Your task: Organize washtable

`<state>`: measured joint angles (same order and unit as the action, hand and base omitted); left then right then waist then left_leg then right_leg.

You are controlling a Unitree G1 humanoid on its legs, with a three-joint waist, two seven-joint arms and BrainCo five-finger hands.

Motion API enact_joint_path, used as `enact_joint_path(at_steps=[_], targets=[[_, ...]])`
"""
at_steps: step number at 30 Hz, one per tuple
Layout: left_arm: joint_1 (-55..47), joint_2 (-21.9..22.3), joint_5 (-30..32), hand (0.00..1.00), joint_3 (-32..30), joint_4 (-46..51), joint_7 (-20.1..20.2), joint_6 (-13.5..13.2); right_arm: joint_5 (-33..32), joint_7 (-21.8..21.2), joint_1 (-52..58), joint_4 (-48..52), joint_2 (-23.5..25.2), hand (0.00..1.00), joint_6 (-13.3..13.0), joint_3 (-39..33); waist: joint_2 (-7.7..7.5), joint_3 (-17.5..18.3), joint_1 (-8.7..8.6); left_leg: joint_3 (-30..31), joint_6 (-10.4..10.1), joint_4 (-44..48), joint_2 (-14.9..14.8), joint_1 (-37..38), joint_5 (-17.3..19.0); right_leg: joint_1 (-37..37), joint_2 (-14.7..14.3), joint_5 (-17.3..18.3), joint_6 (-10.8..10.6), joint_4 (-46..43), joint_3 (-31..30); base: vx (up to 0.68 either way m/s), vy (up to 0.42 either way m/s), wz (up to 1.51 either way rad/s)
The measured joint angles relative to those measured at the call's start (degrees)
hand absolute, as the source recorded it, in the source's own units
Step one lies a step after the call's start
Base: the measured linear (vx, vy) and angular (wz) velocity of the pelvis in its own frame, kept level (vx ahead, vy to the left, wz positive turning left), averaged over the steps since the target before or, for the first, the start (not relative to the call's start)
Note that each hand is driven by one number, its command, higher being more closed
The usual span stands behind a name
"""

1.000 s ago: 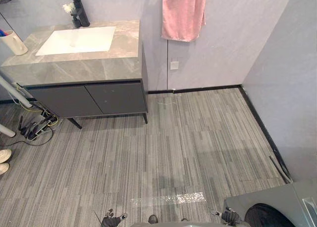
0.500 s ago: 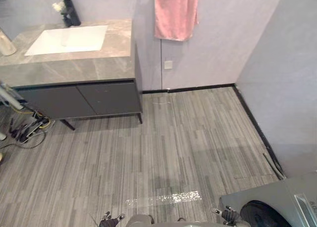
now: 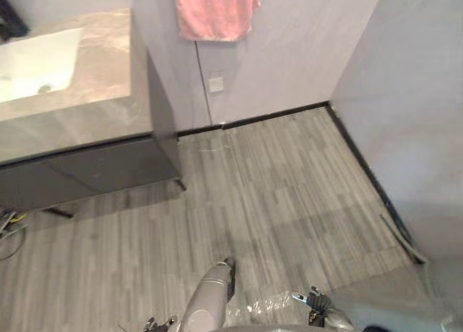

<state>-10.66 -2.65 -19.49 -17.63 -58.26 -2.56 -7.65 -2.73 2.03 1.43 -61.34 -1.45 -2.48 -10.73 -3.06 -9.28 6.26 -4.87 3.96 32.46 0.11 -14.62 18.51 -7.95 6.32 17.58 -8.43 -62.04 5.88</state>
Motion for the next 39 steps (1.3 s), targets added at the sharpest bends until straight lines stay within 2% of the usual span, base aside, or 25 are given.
enact_joint_path(at_steps=[1,3,5,7,8,9,10,11,12,14,16,18,21,22,23,24,26,27,28,31,34,36,37,38,39], targets=[[0.7,0.7,0.0,0.00,-0.1,0.9,0.0,-0.1,0.0,-0.1,0.5,2.0,-0.7,0.00,-0.3,0.5,1.98,-0.7,-0.57,0.1,-0.1,-4.6,-1.2,7.9,1.2,-3.0,1.1,1.9,4.6,-0.2,4.6,0.50,0.047,-0.39],[1.4,1.1,0.0,0.00,-0.1,3.0,0.0,-0.5,-0.2,-0.1,0.8,6.6,-1.0,0.00,-1.0,2.9,3.14,-0.6,-1.36,0.4,-1.0,-9.7,-3.2,14.1,2.0,-9.9,0.6,3.3,7.0,6.5,7.9,0.66,0.004,-0.24],[3.7,0.9,0.1,0.00,1.0,3.9,-0.1,-1.0,-1.2,0.2,1.9,12.2,-1.2,0.00,-1.3,4.6,3.51,-0.7,-2.94,2.6,-2.0,-12.0,-4.5,17.1,3.1,-16.5,0.7,1.9,5.1,20.2,6.9,0.66,-0.064,0.37],[4.7,1.4,0.1,0.00,1.9,5.3,-0.3,-1.6,-1.3,0.7,4.6,18.7,-0.9,0.00,-1.0,6.3,3.31,-1.0,-3.43,5.0,-5.7,-11.3,-6.1,22.0,5.3,-17.6,0.6,-6.0,3.2,36.3,-0.1,0.72,-0.179,0.97],[4.0,1.4,0.1,0.00,2.0,6.2,-0.3,-1.7,-1.3,0.9,5.6,20.8,-0.6,0.00,-1.0,7.5,2.88,-0.8,-4.10,6.6,-6.4,-8.0,-6.0,22.0,6.2,-17.4,0.7,-7.4,2.8,35.7,-1.5,0.72,-0.290,1.31],[2.6,1.2,-0.1,0.00,2.3,9.0,-0.7,-1.7,-1.2,1.5,7.4,25.0,0.0,0.00,-1.2,9.9,1.13,0.0,-5.13,9.6,-6.4,2.6,-6.2,19.3,6.4,-16.5,0.7,-13.1,3.1,33.0,-2.5,0.58,-0.298,1.19],[2.4,1.6,-0.1,0.00,2.3,10.3,-1.2,-1.7,-1.2,1.7,8.4,27.4,-0.4,0.00,-1.6,11.1,1.69,0.1,-5.50,10.6,-5.4,10.2,-7.5,17.1,5.2,-16.1,0.0,-11.6,3.3,29.2,-1.1,0.71,-0.385,0.90],[0.9,4.0,-0.3,0.00,2.5,13.8,-1.6,-1.7,-1.2,1.9,8.4,31.4,-1.5,0.00,-2.0,12.2,4.97,0.6,-4.38,11.0,-3.9,22.2,-11.6,12.1,-2.0,-14.3,-2.4,-8.0,5.5,27.2,1.6,0.67,-0.280,0.28],[-0.1,5.8,-1.4,0.00,3.7,17.7,-1.9,-1.7,-1.3,3.2,7.8,35.6,-2.0,0.00,-2.9,12.5,6.85,0.4,-3.25,11.0,-4.1,31.2,-14.6,6.1,-11.1,-12.1,-4.5,-5.7,7.0,28.1,3.0,0.67,-0.233,0.03],[0.3,6.2,-2.5,0.00,7.4,22.7,-2.0,-1.7,-2.0,4.7,6.2,37.9,-1.4,0.00,-3.8,11.4,7.38,-0.2,-2.31,9.6,-4.7,37.6,-15.9,-0.9,-6.6,-7.1,-5.2,-4.6,8.0,32.2,4.0,0.59,-0.153,0.30],[0.2,6.2,-4.2,0.00,8.5,32.6,-2.5,-2.1,-2.9,6.0,3.8,39.1,-1.4,0.00,-4.0,11.0,4.50,-1.7,-1.96,4.1,-4.5,33.2,-15.2,-5.4,-2.2,2.9,-4.4,-4.6,8.1,40.6,5.4,0.70,-0.159,0.57],[-0.6,6.1,-4.6,0.00,8.7,43.1,-2.9,-3.0,-3.5,6.8,2.8,42.7,-1.2,0.00,-5.4,10.4,1.80,-1.7,-2.01,-1.0,-4.9,20.3,-13.5,-9.0,-1.5,8.6,-3.0,-4.6,8.0,46.3,6.9,0.64,-0.080,0.37],[-0.4,6.1,-3.1,0.00,9.2,54.7,-4.9,-4.1,-4.0,7.9,0.9,47.1,-1.2,0.00,-7.4,7.9,1.82,-1.5,-0.69,-1.7,-6.6,0.8,-10.7,-12.6,-5.0,12.1,-2.2,-3.9,6.0,48.6,7.8,0.50,0.103,-0.10],[-0.7,5.7,0.2,0.00,10.4,60.9,-6.9,-4.1,-4.4,8.6,0.9,49.4,-0.2,0.00,-7.9,6.8,0.67,-1.2,-0.06,-1.5,-3.8,-2.6,-8.0,-12.0,-13.8,15.0,-0.8,-2.3,2.8,48.9,7.6,0.42,0.142,-0.09],[-0.6,5.3,0.8,0.00,10.6,61.6,-7.2,-4.1,-4.5,8.8,1.1,49.6,0.3,0.00,-7.9,6.7,-0.03,-0.9,-0.29,-1.7,-3.4,-2.2,-7.7,-12.0,-13.6,15.1,0.0,-2.3,2.7,48.9,7.7,0.69,0.192,0.30],[0.1,4.2,4.1,0.00,12.1,65.9,-8.6,-4.1,-4.5,9.0,1.2,51.2,1.9,0.00,-8.2,6.1,-1.39,0.2,-0.97,-2.4,-1.1,-0.9,-5.7,-12.5,-12.1,14.9,2.0,-3.3,1.3,47.4,8.2,0.59,0.168,0.53],[1.7,3.5,11.1,0.00,14.5,71.0,-10.4,-4.7,-4.7,8.9,0.0,51.9,2.5,0.00,-8.7,6.3,-1.28,0.1,-0.76,-3.4,1.7,-0.1,-4.9,-11.2,-10.1,13.0,3.2,-6.2,2.1,40.6,7.7,0.61,0.207,0.34],[1.9,3.3,15.0,0.00,15.8,74.1,-11.7,-5.5,-5.3,8.1,-1.3,51.7,3.5,0.00,-8.7,7.0,-0.94,-0.1,-0.55,-3.8,3.3,-1.6,-4.8,-7.1,-9.0,10.1,4.3,-7.4,3.6,31.6,6.8,0.49,0.171,-0.08],[1.0,3.4,17.4,0.00,15.8,76.2,-12.6,-6.2,-5.7,7.7,-2.6,51.6,3.9,0.00,-8.8,8.2,-0.12,-0.5,-0.60,-3.9,3.7,-4.1,-5.0,-2.5,-8.5,9.3,4.4,-5.2,3.7,26.6,6.9,0.46,0.156,-0.16],[-2.2,4.2,22.5,0.00,15.9,81.6,-15.4,-7.8,-5.6,7.6,-4.2,51.6,3.9,0.00,-10.6,11.2,1.77,0.7,-0.57,-4.8,3.5,-10.5,-6.1,5.3,-8.4,6.2,3.5,-3.2,5.2,26.5,11.3,0.33,0.089,-0.22],[-4.0,4.4,26.6,0.00,15.6,83.2,-20.1,-9.0,-5.7,7.8,-4.3,50.8,3.8,0.00,-10.8,11.6,1.83,1.1,-0.62,-4.6,1.7,-12.5,-6.1,9.1,-7.3,1.1,1.6,-3.6,5.5,36.7,12.9,0.32,-0.045,0.15],[-6.4,5.3,29.0,0.00,15.2,83.1,-21.9,-8.7,-5.7,7.9,-2.8,50.8,3.8,0.00,-10.6,12.3,0.70,1.5,-0.66,-3.9,-1.3,-10.4,-5.2,10.8,-5.3,0.9,-0.7,-15.0,7.3,49.4,11.4,0.25,-0.108,0.24],[-7.1,5.3,29.7,0.00,15.0,82.9,-22.1,-8.6,-5.8,8.1,-2.3,50.7,3.7,0.00,-10.6,12.6,0.07,1.6,-0.64,-3.4,-2.5,-9.5,-4.6,11.1,-4.4,0.9,-0.5,-16.7,7.7,50.4,11.7,0.20,-0.115,0.17],[-8.7,6.7,30.5,0.00,15.2,81.9,-22.2,-7.8,-5.9,8.2,-1.1,50.2,3.0,0.00,-10.6,12.9,1.91,2.3,-0.36,-2.1,-3.4,-8.4,-5.6,11.3,-2.6,3.2,-1.5,-16.2,7.8,51.3,12.5,0.22,-0.113,0.14],[-11.4,7.0,31.5,0.00,15.0,81.9,-21.1,-7.1,-7.0,7.9,0.0,49.7,2.0,0.00,-10.3,13.6,2.28,3.2,-0.31,-1.3,-3.7,-8.3,-6.9,11.4,-2.5,5.8,-3.2,-16.9,8.1,55.6,13.0,0.24,-0.148,0.11]])
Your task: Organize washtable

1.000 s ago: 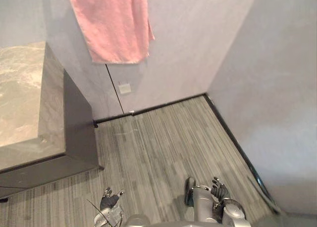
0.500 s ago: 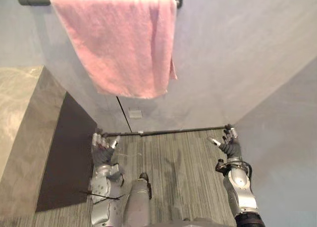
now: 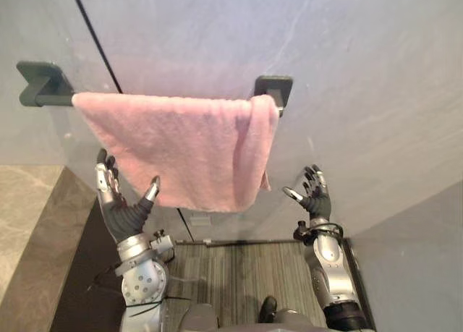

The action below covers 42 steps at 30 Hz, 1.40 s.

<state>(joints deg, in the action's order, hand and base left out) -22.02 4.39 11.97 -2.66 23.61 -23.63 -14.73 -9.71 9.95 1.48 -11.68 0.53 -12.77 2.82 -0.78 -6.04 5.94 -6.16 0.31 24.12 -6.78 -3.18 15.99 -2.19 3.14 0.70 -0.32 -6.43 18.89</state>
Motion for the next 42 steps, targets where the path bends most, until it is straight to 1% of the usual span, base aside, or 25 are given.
enact_joint_path(at_steps=[3,4,6,7,9,11,13,14,16,17,20,21,22,23,24,26,29,30,31,33,34,36,37,41,42], targets=[[-2.0,0.3,0.0,0.00,-0.2,-1.7,1.6,0.8,-1.8,0.1,1.3,0.1,-0.3,0.00,-0.6,-0.3,0.07,0.1,1.04,1.6,-0.3,-0.2,-0.5,-0.5,-0.2,2.0,-1.9,-1.8,0.7,5.1,0.9,0.13,-0.098,0.10],[-2.8,0.4,-0.1,0.00,-0.2,-2.9,2.7,1.2,-2.7,0.1,2.1,0.1,-0.4,0.00,-0.5,-0.3,-0.04,0.1,1.05,2.2,-1.3,0.0,-0.3,-0.8,-0.8,2.8,-2.0,-2.3,0.9,6.5,1.7,0.08,-0.052,0.29],[-3.4,0.6,-0.2,0.00,0.1,-3.3,4.4,1.7,-3.3,0.4,3.7,1.2,-0.3,0.00,-0.3,-0.3,-0.03,0.1,1.03,4.0,-2.4,2.0,0.0,-2.2,-1.4,4.0,-1.7,-2.4,1.0,7.6,3.4,0.03,-0.007,0.49],[-3.9,0.8,-0.3,0.00,0.0,-3.3,5.2,1.7,-3.3,0.6,5.3,2.7,-0.4,0.00,0.1,-0.1,-0.04,0.1,1.16,4.8,-3.4,4.1,0.1,-3.5,-2.1,4.7,-1.2,-2.4,1.0,7.9,4.8,0.00,0.022,0.56],[-4.5,1.2,-0.5,0.00,-0.2,-3.1,6.0,1.7,-3.3,0.8,6.8,5.1,-0.3,0.00,0.7,0.5,0.16,0.2,1.22,5.0,-3.7,3.7,0.4,-3.7,-2.4,5.0,-1.1,-2.4,0.9,8.0,6.2,-0.03,0.044,0.46],[-4.5,1.2,-1.1,0.00,-0.2,-2.4,6.0,1.9,-3.3,1.3,7.4,7.1,-0.3,0.00,0.8,0.6,0.25,0.1,1.19,7.0,-3.7,2.6,0.9,-5.1,-2.5,4.9,-1.0,-2.5,0.8,8.6,9.3,-0.08,0.071,0.67],[-4.5,1.2,-1.1,0.00,-0.4,-0.6,5.4,2.1,-3.3,1.3,7.4,8.2,-0.4,0.00,0.8,1.5,0.29,0.1,1.19,5.4,-4.1,1.8,0.7,-5.7,-2.8,4.9,-0.7,-2.4,0.8,8.6,11.6,-0.09,0.073,0.76],[-4.4,1.2,-1.0,0.00,-0.8,1.2,3.9,2.2,-3.2,1.2,7.3,9.1,-0.4,0.00,0.7,2.2,0.24,0.0,1.18,2.3,-3.8,1.9,0.4,-6.1,-4.0,4.8,0.1,-2.0,1.0,8.5,12.7,-0.12,0.115,0.60],[-4.6,1.3,-0.6,0.00,-2.3,3.3,2.3,2.2,-3.2,1.2,6.8,9.1,-0.3,0.00,0.7,2.9,0.26,-0.1,1.99,-0.1,-3.0,2.3,0.4,-6.0,-4.9,4.8,0.8,-2.0,1.0,8.2,12.5,-0.11,0.107,0.14],[-4.6,1.3,0.1,0.00,-3.3,4.9,1.0,2.1,-3.2,1.1,6.5,9.0,-0.1,0.00,0.7,4.1,0.34,-0.1,2.38,0.2,-2.9,2.5,0.6,-5.9,-5.0,4.8,1.0,-1.7,0.5,8.0,12.0,-0.14,0.108,-0.12],[-4.3,1.3,2.3,0.00,-6.9,7.0,-3.1,1.6,-3.2,0.2,4.8,7.1,0.6,0.00,0.6,5.7,-0.28,-0.4,2.48,6.2,-2.9,1.9,2.1,-6.2,-4.8,3.9,1.0,-1.6,0.3,7.9,9.2,-0.14,0.106,-0.20],[-4.3,1.3,2.3,0.00,-7.1,7.2,-4.4,1.6,-3.2,-0.3,4.0,5.8,0.6,0.00,0.3,6.4,-0.34,-0.4,2.30,8.3,-2.5,0.7,2.7,-6.1,-4.4,3.3,0.8,-1.8,0.0,8.1,8.8,-0.14,0.111,-0.26],[-4.4,1.3,2.4,0.00,-7.0,7.3,-4.6,1.6,-3.1,-0.3,3.9,5.4,0.5,0.00,0.3,6.5,-0.16,-0.1,2.19,9.3,-2.5,-1.3,2.8,-5.7,-3.5,2.9,0.4,-2.5,-1.1,8.7,8.4,-0.14,0.125,-0.08],[-4.2,1.2,2.3,0.00,-7.0,7.2,-4.8,1.6,-3.2,-0.5,3.5,4.2,0.3,0.00,0.3,6.6,-0.78,-0.4,1.56,9.6,-2.4,-4.3,3.3,-5.1,-2.6,2.7,0.3,-3.6,-1.4,10.1,7.6,-0.10,0.087,0.09],[-4.2,1.2,2.2,0.00,-6.6,7.2,-5.1,1.7,-3.2,-0.7,3.5,2.9,0.6,0.00,0.4,6.5,-1.74,-0.3,1.02,9.0,-2.5,-7.1,4.0,-4.8,-4.1,2.5,0.8,-4.1,-1.2,11.5,7.1,-0.09,0.086,0.12],[-4.3,1.2,2.2,0.00,-5.6,7.2,-5.0,1.7,-3.2,-1.5,3.5,1.5,0.7,0.00,0.4,6.7,-2.48,0.1,0.80,8.9,-2.0,-9.6,5.2,-3.4,-5.4,2.6,1.9,-4.4,-1.4,11.3,6.9,-0.02,0.059,0.08],[-4.1,1.1,2.3,0.00,-4.5,6.1,-3.8,1.6,-3.2,-1.4,2.8,1.1,0.6,0.00,0.4,6.7,-1.99,0.8,0.24,8.5,-1.5,-14.8,6.2,-1.0,-7.9,1.7,3.6,-4.5,-1.5,8.8,6.6,0.04,0.049,0.15],[-3.8,1.0,2.3,0.00,-4.6,4.6,-3.8,1.7,-3.2,-1.5,2.2,0.8,0.7,0.00,0.4,6.8,-2.07,1.4,-0.21,8.3,-1.8,-15.9,6.3,-0.8,-8.6,1.0,3.8,-4.9,-1.7,8.3,6.4,0.08,0.013,0.01],[-3.3,0.8,2.3,0.00,-4.5,2.4,-3.8,2.0,-3.2,-1.5,1.0,-0.4,0.6,0.00,0.4,7.0,-1.62,2.0,-0.65,7.9,-1.8,-16.8,6.3,-0.8,-9.3,0.7,3.7,-5.5,-1.5,8.7,6.3,0.09,0.011,-0.10],[-1.1,0.5,2.3,0.00,-4.2,-0.7,-2.9,2.8,-3.1,-1.4,-0.3,-1.9,0.6,0.00,0.5,7.2,-0.63,2.2,-0.74,7.3,-1.8,-17.6,6.1,-0.3,-10.3,0.0,3.5,-6.4,-1.4,9.4,5.8,0.13,-0.008,-0.20],[1.5,0.1,2.2,0.00,-4.2,-2.3,-2.6,3.2,-3.1,-1.4,-0.9,-3.0,0.4,0.00,0.7,7.3,-0.11,2.3,-1.07,7.1,-1.8,-17.9,6.0,-0.4,-10.4,0.0,3.2,-7.0,-1.2,10.5,5.5,0.13,-0.013,-0.20],[5.0,-0.3,2.1,0.00,-4.2,-4.0,-2.6,3.2,-3.0,-1.4,-1.5,-3.2,0.2,0.00,1.0,7.3,0.07,2.4,-1.43,6.0,-1.8,-18.2,5.8,-0.2,-10.4,0.1,2.9,-7.3,-1.2,11.3,4.7,0.08,-0.003,-0.21],[7.4,-0.8,2.1,0.00,-4.2,-4.9,-2.6,3.3,-3.0,-1.4,-2.1,-3.2,0.3,0.00,1.0,7.5,0.12,2.5,-2.24,5.7,-1.8,-18.3,5.8,0.1,-10.3,0.5,2.8,-7.6,-1.2,12.0,4.4,0.06,0.006,-0.20],[13.7,-0.8,1.4,0.00,-4.2,-7.9,-2.7,3.8,-3.0,-1.4,-2.3,-3.1,0.3,0.00,0.9,8.4,0.14,2.5,-2.58,3.9,-1.8,-19.8,5.8,1.7,-10.3,0.5,2.9,-7.7,-1.4,12.0,2.6,0.03,0.034,-0.25],[15.1,-0.8,1.3,0.00,-4.3,-8.6,-2.8,4.5,-3.0,-1.4,-2.3,-3.1,0.4,0.00,1.0,9.3,0.14,2.5,-2.75,3.4,-1.8,-20.2,5.9,2.0,-10.3,0.4,2.9,-7.8,-1.5,12.0,2.1,0.01,0.045,-0.17]])
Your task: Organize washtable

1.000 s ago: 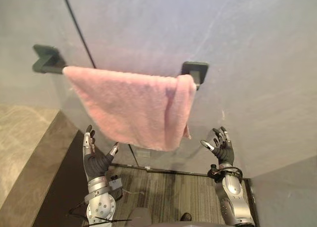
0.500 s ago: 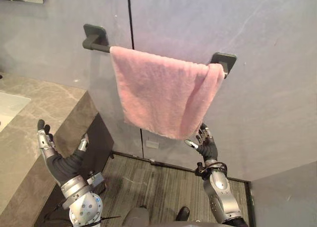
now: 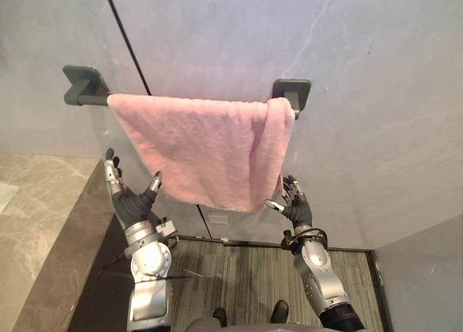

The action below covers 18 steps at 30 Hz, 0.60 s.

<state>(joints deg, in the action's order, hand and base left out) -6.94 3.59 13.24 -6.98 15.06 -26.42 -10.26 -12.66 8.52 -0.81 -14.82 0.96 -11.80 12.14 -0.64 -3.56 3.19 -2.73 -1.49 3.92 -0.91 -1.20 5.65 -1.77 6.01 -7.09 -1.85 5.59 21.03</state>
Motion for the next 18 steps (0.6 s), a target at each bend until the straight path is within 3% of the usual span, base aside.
enact_joint_path(at_steps=[3,11,18], targets=[[0.7,0.0,-0.1,0.00,-0.7,-0.1,-1.1,1.0,0.0,-0.2,-0.9,0.0,1.1,0.00,0.0,2.6,0.00,0.0,-0.81,-1.1,0.0,-0.2,0.0,0.0,0.0,-0.5,0.0,-0.3,-0.1,0.0,-1.0,-0.01,0.041,-0.18],[2.0,0.3,-0.6,0.00,-2.7,-0.2,-3.8,2.5,-0.1,-1.4,-1.5,0.9,2.0,0.00,0.7,7.4,0.07,0.0,-0.79,-4.0,0.3,-1.3,-0.5,-0.9,-0.2,-2.6,-0.6,-0.9,0.4,0.1,-3.4,-0.04,0.006,-0.16],[7.1,0.3,-6.7,0.00,-2.6,-0.4,-3.7,2.6,-2.1,-1.4,-4.1,3.4,1.5,0.00,1.0,11.7,0.17,-0.2,-0.85,-5.0,0.0,-1.1,-1.1,-3.2,-0.5,-5.8,-1.2,-1.3,0.7,0.0,-4.1,0.03,-0.005,-0.07]])
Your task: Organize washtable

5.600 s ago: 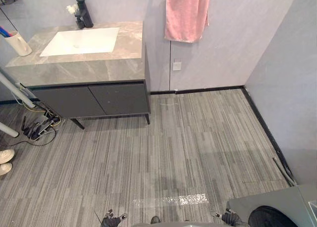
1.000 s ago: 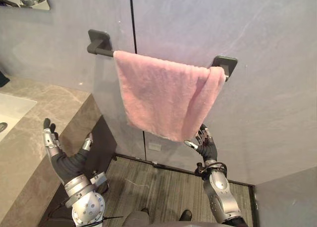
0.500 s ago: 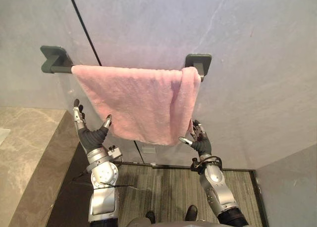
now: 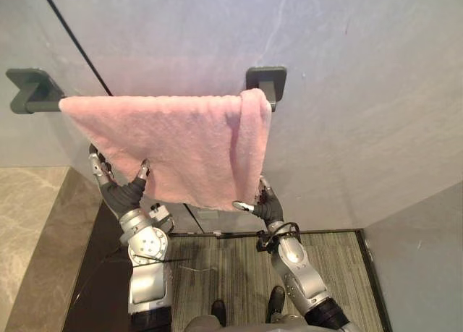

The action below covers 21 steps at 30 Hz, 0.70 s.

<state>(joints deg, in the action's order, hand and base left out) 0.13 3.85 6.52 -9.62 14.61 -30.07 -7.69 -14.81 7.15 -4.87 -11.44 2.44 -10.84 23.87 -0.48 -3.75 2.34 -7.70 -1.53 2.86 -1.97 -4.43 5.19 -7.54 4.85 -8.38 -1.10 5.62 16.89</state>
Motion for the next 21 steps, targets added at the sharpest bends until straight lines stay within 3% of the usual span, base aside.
enact_joint_path(at_steps=[5,7,10,11,14,21], targets=[[4.6,-1.2,-9.6,0.00,-0.3,-2.7,0.0,-1.0,-0.5,0.1,-4.4,1.5,0.4,0.00,0.0,1.3,0.20,-2.1,0.19,-0.4,0.0,0.8,0.0,-2.0,0.0,-1.8,0.1,-0.7,0.1,0.0,-0.5,-0.02,0.013,-0.04],[6.1,-2.9,-16.3,0.00,-1.7,-4.3,0.2,-1.7,-0.6,0.2,-6.0,1.7,0.6,0.00,0.0,1.7,0.30,-3.0,0.24,-0.4,0.0,1.4,0.0,-3.4,0.0,-2.9,0.1,-1.0,0.2,0.0,-0.5,-0.02,-0.002,0.01],[7.2,-3.9,-19.8,0.00,-2.5,-5.8,0.2,-2.0,-1.7,0.3,-7.0,1.8,0.6,0.00,0.0,1.9,0.46,-3.6,0.41,-0.4,-0.1,1.6,0.0,-3.8,0.0,-3.2,0.1,-1.0,0.2,0.0,-0.5,0.00,0.000,0.00],[7.5,-4.1,-20.6,1.00,-2.6,-6.0,0.1,-2.3,-1.7,0.3,-7.0,1.9,0.6,0.00,0.0,2.0,0.48,-3.6,0.61,-0.5,-0.1,1.6,0.0,-4.1,0.0,-3.6,0.1,-1.1,0.3,0.0,-0.6,0.00,0.012,-0.05],[7.9,-4.2,-22.6,1.00,-2.8,-6.0,0.0,-2.7,-2.4,0.4,-7.0,3.1,0.6,0.00,0.0,2.1,0.68,-3.9,1.58,-0.9,-0.1,1.8,0.0,-4.5,0.0,-4.0,0.1,-1.3,0.4,0.0,-1.0,0.01,0.014,-0.05],[10.5,-5.4,-24.5,1.00,-3.3,-6.0,1.8,-2.9,-2.6,0.3,-8.0,3.7,0.8,0.00,0.0,4.9,0.71,-4.6,1.54,-1.1,-0.1,2.0,0.2,-4.4,0.0,-4.0,0.3,-1.7,0.4,0.0,-1.3,0.00,0.004,-0.01]])
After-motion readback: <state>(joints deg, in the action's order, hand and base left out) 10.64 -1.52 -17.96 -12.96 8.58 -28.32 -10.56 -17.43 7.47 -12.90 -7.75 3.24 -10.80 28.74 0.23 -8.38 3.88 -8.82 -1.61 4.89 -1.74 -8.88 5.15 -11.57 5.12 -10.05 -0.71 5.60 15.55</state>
